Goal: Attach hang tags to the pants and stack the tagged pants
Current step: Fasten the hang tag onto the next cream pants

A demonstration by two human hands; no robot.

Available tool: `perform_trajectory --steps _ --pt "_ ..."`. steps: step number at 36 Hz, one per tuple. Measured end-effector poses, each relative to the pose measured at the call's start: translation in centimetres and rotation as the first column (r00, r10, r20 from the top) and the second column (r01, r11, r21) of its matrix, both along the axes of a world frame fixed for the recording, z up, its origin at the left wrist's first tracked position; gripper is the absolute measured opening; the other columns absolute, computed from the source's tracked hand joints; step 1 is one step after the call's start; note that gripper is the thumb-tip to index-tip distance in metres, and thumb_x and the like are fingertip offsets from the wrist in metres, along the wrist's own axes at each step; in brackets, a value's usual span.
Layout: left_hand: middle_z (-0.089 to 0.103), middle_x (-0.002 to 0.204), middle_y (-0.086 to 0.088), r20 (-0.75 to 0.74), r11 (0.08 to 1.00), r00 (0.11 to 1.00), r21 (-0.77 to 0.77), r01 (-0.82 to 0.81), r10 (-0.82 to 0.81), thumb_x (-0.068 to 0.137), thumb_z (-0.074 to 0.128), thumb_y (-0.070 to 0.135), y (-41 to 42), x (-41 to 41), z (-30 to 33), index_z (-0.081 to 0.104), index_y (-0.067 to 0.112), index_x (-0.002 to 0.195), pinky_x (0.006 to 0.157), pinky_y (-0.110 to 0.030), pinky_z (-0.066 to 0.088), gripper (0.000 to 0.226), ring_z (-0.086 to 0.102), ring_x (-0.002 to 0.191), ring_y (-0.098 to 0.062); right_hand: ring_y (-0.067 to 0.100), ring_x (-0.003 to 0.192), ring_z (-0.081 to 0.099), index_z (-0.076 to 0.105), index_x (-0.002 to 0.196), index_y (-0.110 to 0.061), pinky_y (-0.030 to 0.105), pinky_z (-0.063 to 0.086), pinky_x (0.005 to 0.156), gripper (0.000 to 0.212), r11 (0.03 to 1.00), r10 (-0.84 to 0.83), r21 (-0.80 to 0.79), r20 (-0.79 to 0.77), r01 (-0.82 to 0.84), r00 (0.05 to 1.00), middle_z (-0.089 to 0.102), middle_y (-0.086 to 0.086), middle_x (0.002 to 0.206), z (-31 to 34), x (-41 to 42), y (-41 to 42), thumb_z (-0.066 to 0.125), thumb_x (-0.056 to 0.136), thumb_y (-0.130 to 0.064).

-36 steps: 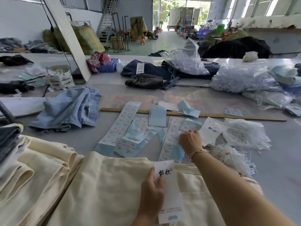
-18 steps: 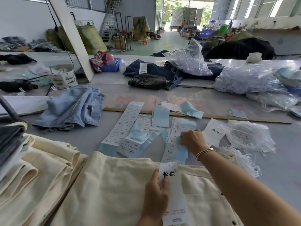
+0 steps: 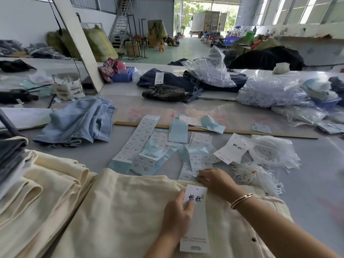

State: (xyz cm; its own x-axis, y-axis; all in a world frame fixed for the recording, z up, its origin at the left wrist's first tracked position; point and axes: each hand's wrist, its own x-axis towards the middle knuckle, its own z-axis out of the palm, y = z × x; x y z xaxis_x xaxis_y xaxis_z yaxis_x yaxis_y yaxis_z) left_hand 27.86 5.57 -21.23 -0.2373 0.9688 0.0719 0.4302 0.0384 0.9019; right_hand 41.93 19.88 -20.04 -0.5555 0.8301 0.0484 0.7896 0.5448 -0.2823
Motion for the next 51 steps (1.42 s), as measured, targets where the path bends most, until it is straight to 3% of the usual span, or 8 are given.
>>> perform_trajectory --steps 4,7,14,17,31,42,48,51 --pt "0.072 0.11 -0.005 -0.149 0.995 0.986 -0.062 0.072 -0.08 0.092 0.053 0.025 0.4 0.3 0.1 0.052 0.019 0.136 0.086 -0.029 0.05 0.045 0.066 0.102 -0.022 0.019 0.096 0.06 0.072 0.095 -0.011 0.034 0.047 0.086 0.029 0.998 0.025 -0.054 -0.04 -0.027 0.999 0.066 0.003 0.108 -0.1 0.3 0.2 0.051 0.096 -0.032" --pt "0.07 0.114 -0.005 -0.203 0.991 0.972 -0.09 0.097 -0.114 0.09 0.054 0.025 0.8 0.2 0.5 0.054 0.018 0.132 0.087 -0.027 0.049 0.042 0.063 0.106 -0.024 0.019 0.097 0.055 0.067 0.102 -0.014 0.033 0.046 0.087 0.019 0.999 -0.029 -0.044 -0.057 0.027 0.998 0.057 0.002 0.111 0.1 -0.1 1.3 0.058 0.092 -0.028" --pt "0.07 0.111 -0.006 -0.21 0.983 0.961 -0.018 0.182 -0.182 0.086 0.056 0.023 0.7 -0.6 0.9 0.063 0.013 0.12 0.088 -0.029 0.049 0.036 0.064 0.102 -0.022 0.025 0.121 0.046 0.053 0.132 -0.013 0.031 0.035 0.104 0.05 0.986 -0.021 -0.167 0.032 0.026 0.999 0.043 0.008 0.134 0.5 -1.7 3.4 0.067 0.087 -0.03" --pt "0.07 0.113 -0.006 -0.204 0.984 0.964 0.023 0.178 -0.169 0.087 0.058 0.021 0.5 -0.6 0.6 0.062 0.012 0.122 0.089 -0.025 0.049 0.037 0.064 0.103 -0.019 0.023 0.126 0.039 0.05 0.136 -0.027 0.039 0.034 0.105 0.052 0.997 -0.003 -0.075 0.179 0.017 0.984 0.045 0.0 0.138 0.8 -1.4 3.7 0.06 0.088 -0.046" --pt "0.07 0.112 -0.005 -0.154 0.989 0.98 0.055 0.138 -0.128 0.087 0.059 0.019 1.0 -0.7 -0.3 0.063 0.009 0.121 0.088 -0.021 0.049 0.036 0.065 0.101 -0.017 0.019 0.098 0.058 0.063 0.1 -0.021 0.03 0.046 0.077 0.017 0.985 -0.082 0.151 -0.009 0.082 0.997 0.065 0.0 0.105 -0.1 -0.7 2.0 0.057 0.092 -0.035" --pt "0.069 0.116 -0.006 -0.152 0.987 0.979 0.06 0.149 -0.139 0.088 0.059 0.02 1.1 -0.9 -0.6 0.061 0.006 0.125 0.088 -0.017 0.046 0.039 0.065 0.103 -0.015 0.019 0.099 0.052 0.066 0.106 -0.014 0.026 0.041 0.084 0.029 0.963 0.081 0.249 0.102 -0.104 0.991 0.063 0.001 0.107 -0.2 -1.0 2.0 0.043 0.1 -0.031" --pt "0.06 0.096 0.005 -0.017 0.972 0.978 0.112 0.208 -0.208 0.074 0.055 0.016 1.1 -1.0 -0.4 0.065 0.008 0.085 0.081 -0.022 0.046 0.017 0.058 0.088 -0.007 0.026 0.082 0.062 0.064 0.088 -0.009 0.028 0.041 0.069 0.026 0.968 -0.007 0.252 -0.02 0.011 1.0 0.068 0.007 0.088 -0.2 -0.9 1.1 0.047 0.099 -0.024" --pt "0.051 0.108 0.001 -0.074 0.962 0.972 0.145 0.232 -0.224 0.069 0.054 0.02 2.0 -1.5 -0.5 0.062 0.006 0.085 0.093 -0.023 0.043 0.022 0.052 0.099 -0.011 0.027 0.083 0.061 0.063 0.086 -0.007 0.03 0.041 0.073 0.024 0.975 -0.005 0.222 -0.033 0.013 0.999 0.068 0.009 0.088 -0.4 -0.8 1.1 0.048 0.098 -0.022"
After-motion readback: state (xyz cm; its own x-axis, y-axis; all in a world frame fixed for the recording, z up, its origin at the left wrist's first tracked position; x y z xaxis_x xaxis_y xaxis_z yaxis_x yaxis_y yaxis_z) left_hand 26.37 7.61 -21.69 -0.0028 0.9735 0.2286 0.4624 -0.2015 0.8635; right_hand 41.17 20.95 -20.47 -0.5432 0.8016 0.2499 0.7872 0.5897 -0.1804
